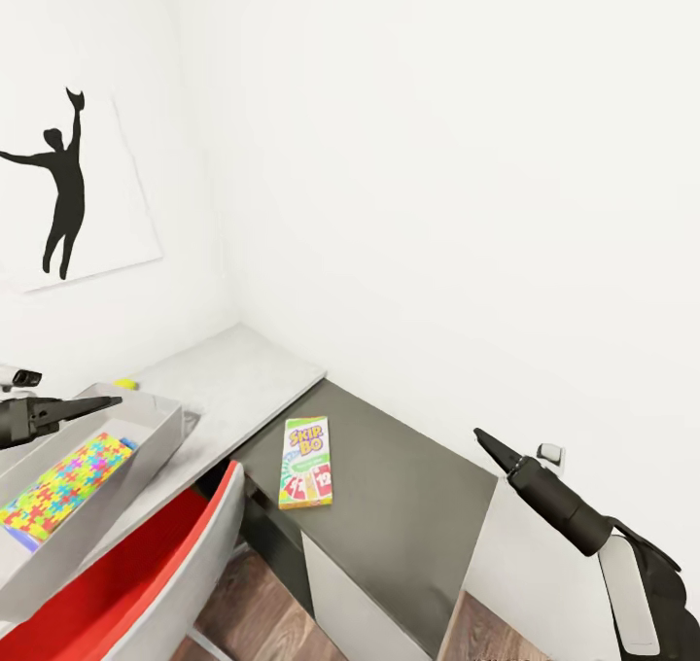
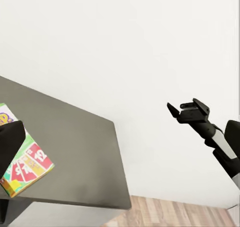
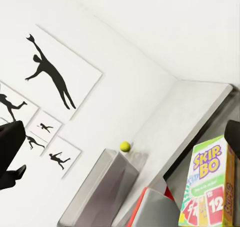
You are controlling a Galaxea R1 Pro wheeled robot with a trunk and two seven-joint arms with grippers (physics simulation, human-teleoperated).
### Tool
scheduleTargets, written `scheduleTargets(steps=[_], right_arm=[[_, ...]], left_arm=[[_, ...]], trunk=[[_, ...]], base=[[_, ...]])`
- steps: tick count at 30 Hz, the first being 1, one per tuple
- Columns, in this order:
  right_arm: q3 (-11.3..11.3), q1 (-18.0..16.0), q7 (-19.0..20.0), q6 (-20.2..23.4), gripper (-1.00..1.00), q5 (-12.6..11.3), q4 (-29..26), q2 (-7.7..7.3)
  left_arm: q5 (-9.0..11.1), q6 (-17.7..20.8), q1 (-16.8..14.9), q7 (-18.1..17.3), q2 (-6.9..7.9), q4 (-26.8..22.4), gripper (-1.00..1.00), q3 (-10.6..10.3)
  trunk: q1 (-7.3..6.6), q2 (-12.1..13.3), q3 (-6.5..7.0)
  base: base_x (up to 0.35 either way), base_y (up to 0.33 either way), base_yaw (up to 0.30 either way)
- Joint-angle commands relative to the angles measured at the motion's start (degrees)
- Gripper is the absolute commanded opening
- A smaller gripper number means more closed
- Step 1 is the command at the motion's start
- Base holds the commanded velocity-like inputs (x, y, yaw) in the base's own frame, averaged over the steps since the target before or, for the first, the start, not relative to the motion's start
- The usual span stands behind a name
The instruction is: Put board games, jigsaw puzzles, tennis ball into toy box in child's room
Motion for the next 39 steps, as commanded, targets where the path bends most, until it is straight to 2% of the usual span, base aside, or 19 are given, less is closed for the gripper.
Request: scheduleTargets(steps=[1, 9, 19, 39], right_arm=[[0.0, -0.1, 0.1, 0.4, 1.0, -0.2, 0.1, -0.06], [-0.1, -0.1, 0.0, 0.3, 1.0, -0.2, 0.1, -0.29], [-0.1, 0.0, -0.2, 0.3, 1.0, -0.2, 0.2, -0.31], [-0.1, -0.1, -0.4, 0.3, 1.0, -0.2, 0.8, -0.32]], left_arm=[[0.0, 0.6, 0.0, -0.2, 0.04, 0.0, 1.0, 0.0], [0.0, 0.6, 0.0, -0.2, 0.08, 0.0, 1.0, 0.0], [0.0, 0.6, 0.0, -0.2, 0.11, 0.0, 1.0, 0.1], [0.0, 0.6, 0.0, -0.2, 0.16, 0.0, 1.0, 0.1]], trunk=[[0.04, -0.1, -0.05], [0.04, -0.1, 0.5], [0.04, -0.1, 1.19], [0.04, -0.1, 2.57]], base=[[0.0, -0.017, -0.209], [0.0, 0.011, -0.21], [0.0, 0.187, -0.211], [0.003, 0.065, -0.211]])
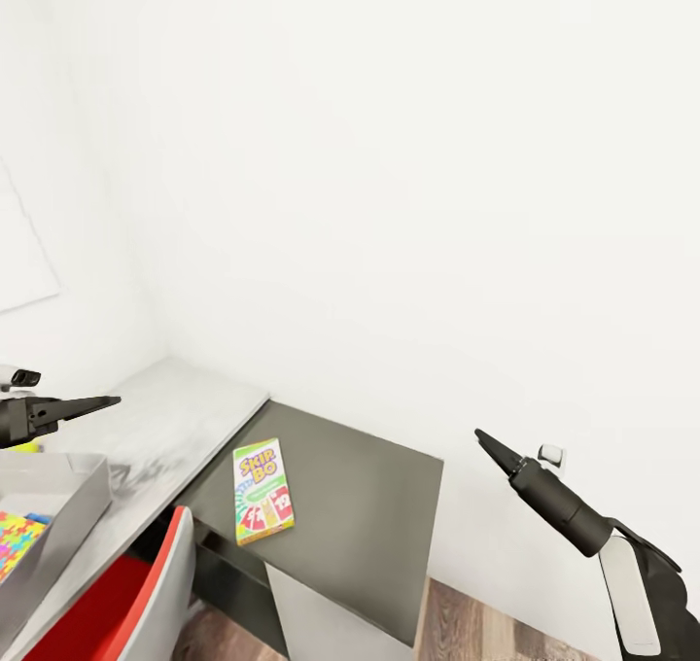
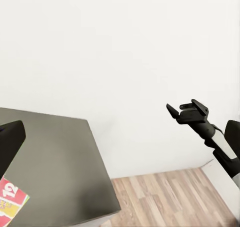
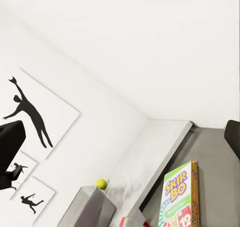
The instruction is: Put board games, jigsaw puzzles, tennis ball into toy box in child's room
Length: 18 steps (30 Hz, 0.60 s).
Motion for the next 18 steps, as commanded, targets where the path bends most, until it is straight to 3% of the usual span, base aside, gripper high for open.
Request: scheduleTargets(steps=[1, 9, 18], right_arm=[[0.0, -0.1, 0.1, 0.3, 1.0, -0.2, 0.1, 0.0], [0.0, -0.1, -0.1, 0.3, 1.0, -0.1, 0.3, 0.0], [0.0, -0.1, -0.1, 0.2, 1.0, -0.1, 0.3, 0.07]], left_arm=[[0.0, 0.6, 0.0, -0.2, 0.03, 0.0, 1.0, 0.0], [-0.1, 0.6, 0.0, -0.2, 0.05, 0.0, 1.0, 0.0], [-0.2, 0.6, 0.0, -0.2, 0.05, 0.0, 1.0, 0.0]], trunk=[[0.04, -0.1, -0.06], [0.04, -0.1, 0.46], [0.04, -0.1, 0.56]], base=[[0.001, 0.011, -0.211], [0.0, 0.004, -0.196], [0.0, 0.0, -0.043]])
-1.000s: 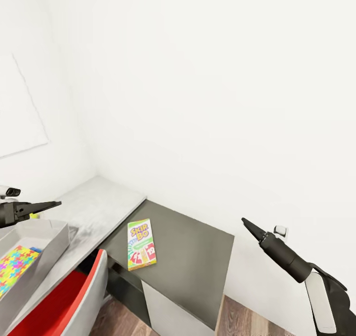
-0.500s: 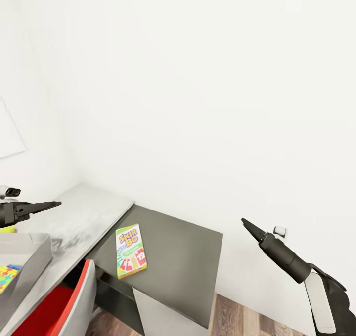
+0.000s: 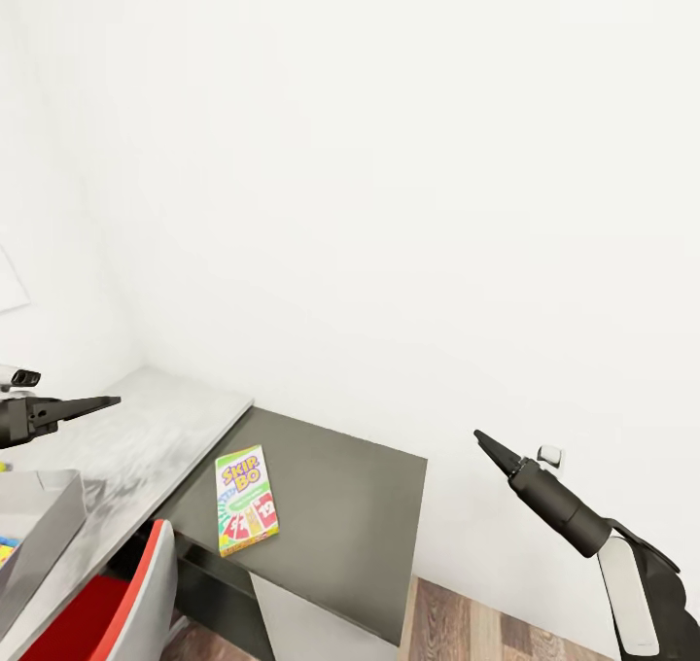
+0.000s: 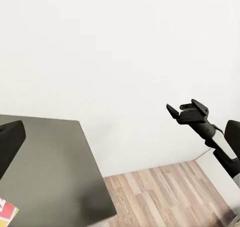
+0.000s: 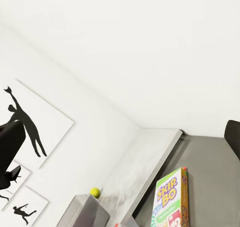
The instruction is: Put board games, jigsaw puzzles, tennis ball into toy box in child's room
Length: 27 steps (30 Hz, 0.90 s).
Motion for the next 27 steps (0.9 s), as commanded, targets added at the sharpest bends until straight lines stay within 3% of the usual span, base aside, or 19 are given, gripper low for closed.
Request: scheduleTargets(steps=[1, 27], right_arm=[[0.0, -0.1, 0.1, 0.4, 1.0, -0.2, 0.0, 0.01], [0.0, -0.1, 0.0, 0.4, 1.0, -0.3, 0.1, -0.06]], left_arm=[[-0.1, 0.6, -0.1, -0.2, 0.02, 0.0, 1.0, 0.0], [0.0, 0.6, -0.1, -0.2, 0.02, 0.0, 1.0, 0.0]], trunk=[[0.04, -0.1, -0.18], [0.04, -0.1, -2.26]], base=[[0.0, 0.0, -0.009], [0.041, 0.0, -0.056]])
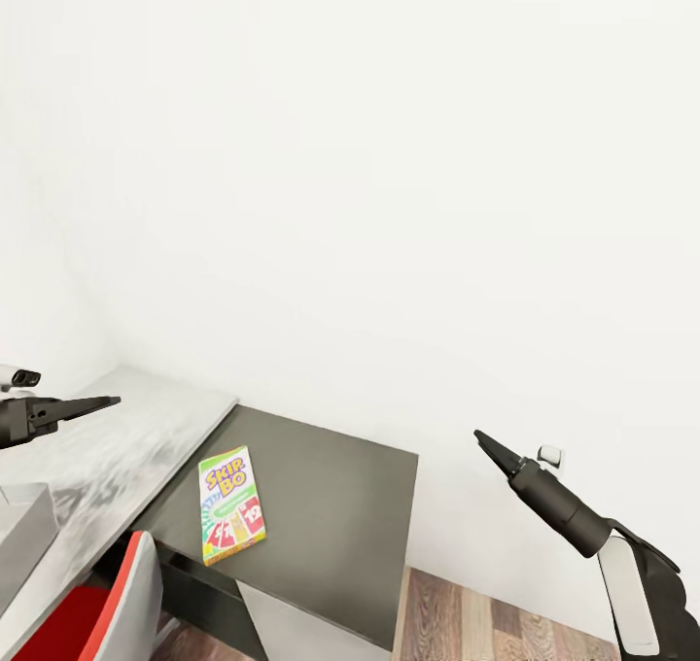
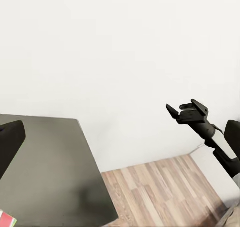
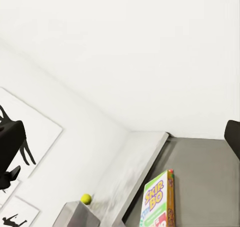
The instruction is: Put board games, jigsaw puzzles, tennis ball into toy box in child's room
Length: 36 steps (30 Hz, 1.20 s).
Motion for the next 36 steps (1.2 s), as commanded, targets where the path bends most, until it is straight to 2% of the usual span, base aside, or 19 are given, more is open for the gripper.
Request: scheduleTargets(steps=[1, 17, 36], right_arm=[[0.0, -0.1, 0.1, 0.4, 1.0, -0.2, 0.0, 0.0], [0.0, -0.1, 0.0, 0.2, 1.0, -0.2, 0.3, 0.0], [0.1, -0.1, -0.1, -0.8, 1.0, 0.0, 0.3, 0.08]], left_arm=[[0.0, 0.6, 0.0, -0.2, 0.02, 0.0, 1.0, 0.0], [-0.2, 0.6, 0.0, -0.2, 0.02, 0.0, 1.0, 0.0], [-0.6, 0.6, 0.0, -0.2, -0.12, 0.1, 1.0, -0.6]], trunk=[[0.04, -0.1, -0.22], [0.04, -0.1, -0.66], [0.04, -0.1, -0.66]], base=[[0.011, 0.0, -0.121], [-0.016, 0.022, -0.212], [0.043, 0.022, -0.018]])
